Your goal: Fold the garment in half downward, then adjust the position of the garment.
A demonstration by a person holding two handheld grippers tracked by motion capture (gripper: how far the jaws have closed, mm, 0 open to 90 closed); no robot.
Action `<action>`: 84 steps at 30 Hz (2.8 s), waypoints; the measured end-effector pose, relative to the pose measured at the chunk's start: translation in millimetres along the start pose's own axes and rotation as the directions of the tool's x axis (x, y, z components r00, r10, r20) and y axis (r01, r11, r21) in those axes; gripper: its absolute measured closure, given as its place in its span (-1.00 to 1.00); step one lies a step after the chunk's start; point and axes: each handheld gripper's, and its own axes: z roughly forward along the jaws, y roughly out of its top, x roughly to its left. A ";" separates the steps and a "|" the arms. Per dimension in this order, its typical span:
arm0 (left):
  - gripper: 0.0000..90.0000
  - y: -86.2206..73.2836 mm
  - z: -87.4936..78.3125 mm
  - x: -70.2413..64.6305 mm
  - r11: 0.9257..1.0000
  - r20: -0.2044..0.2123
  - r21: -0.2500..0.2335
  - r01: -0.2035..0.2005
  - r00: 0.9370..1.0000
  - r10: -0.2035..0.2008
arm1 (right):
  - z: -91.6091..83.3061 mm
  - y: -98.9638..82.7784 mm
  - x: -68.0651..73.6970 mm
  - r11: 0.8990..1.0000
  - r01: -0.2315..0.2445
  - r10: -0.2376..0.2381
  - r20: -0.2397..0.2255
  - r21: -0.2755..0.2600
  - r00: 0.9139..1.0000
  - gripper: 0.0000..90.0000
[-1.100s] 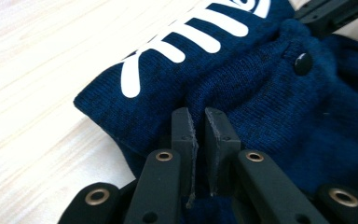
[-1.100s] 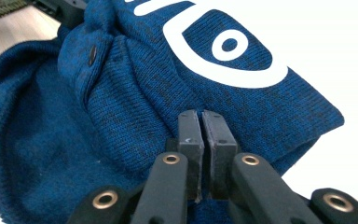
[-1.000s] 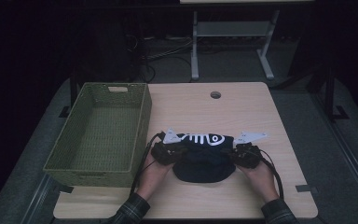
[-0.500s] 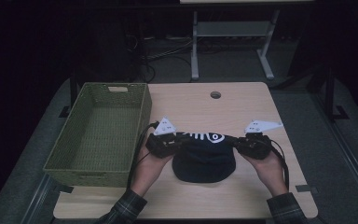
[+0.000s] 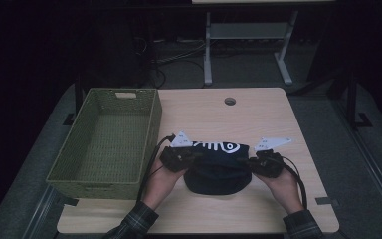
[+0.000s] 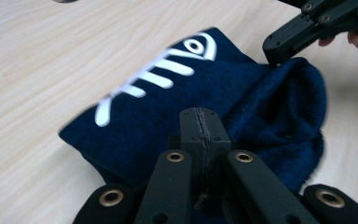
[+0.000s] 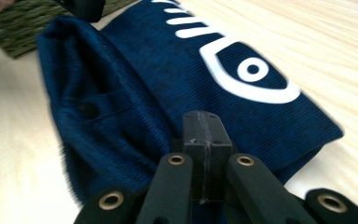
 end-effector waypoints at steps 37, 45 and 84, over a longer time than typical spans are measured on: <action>1.00 -20.7 8.4 -15.4 0.997 -0.023 0.073 -0.018 1.000 0.020 | 4.5 -20.9 24.4 1.000 0.018 -0.018 -0.014 0.000 1.000 1.00; 1.00 7.0 30.2 10.6 1.000 -0.081 0.025 -0.015 0.997 0.017 | 23.4 11.5 3.3 0.998 0.025 -0.024 0.016 -0.056 1.000 1.00; 0.01 1.0 26.4 42.1 0.987 -0.096 0.016 0.159 0.983 -0.157 | 15.4 -4.3 -4.5 0.999 -0.049 0.051 0.094 -0.021 0.994 0.03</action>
